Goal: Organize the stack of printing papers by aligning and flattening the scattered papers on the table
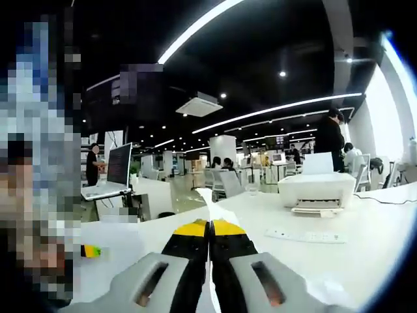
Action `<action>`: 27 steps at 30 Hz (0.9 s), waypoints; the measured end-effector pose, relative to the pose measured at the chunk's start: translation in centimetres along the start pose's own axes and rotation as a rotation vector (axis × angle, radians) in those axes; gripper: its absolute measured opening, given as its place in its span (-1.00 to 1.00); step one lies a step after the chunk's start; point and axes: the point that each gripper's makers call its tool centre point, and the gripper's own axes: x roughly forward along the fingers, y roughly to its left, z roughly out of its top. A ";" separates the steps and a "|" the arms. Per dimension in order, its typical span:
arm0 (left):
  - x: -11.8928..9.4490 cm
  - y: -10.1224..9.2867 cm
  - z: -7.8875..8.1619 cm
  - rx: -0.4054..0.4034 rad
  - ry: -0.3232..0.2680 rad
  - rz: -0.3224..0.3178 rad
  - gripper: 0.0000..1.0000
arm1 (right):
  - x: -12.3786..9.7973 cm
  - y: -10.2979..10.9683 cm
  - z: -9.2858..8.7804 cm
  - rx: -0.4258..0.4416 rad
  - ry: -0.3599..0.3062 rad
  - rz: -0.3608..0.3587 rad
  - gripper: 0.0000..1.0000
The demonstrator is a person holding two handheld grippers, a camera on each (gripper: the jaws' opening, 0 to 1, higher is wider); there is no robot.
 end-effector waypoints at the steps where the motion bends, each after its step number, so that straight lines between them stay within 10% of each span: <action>1: 0.0 0.0 0.0 0.001 0.001 0.000 -0.88 | 0.0 0.0 0.0 0.001 0.002 0.001 -1.00; 27: 0.0 0.0 0.2 0.000 -0.004 -0.002 -0.87 | -0.9 1.4 1.8 0.006 -0.039 0.027 -1.00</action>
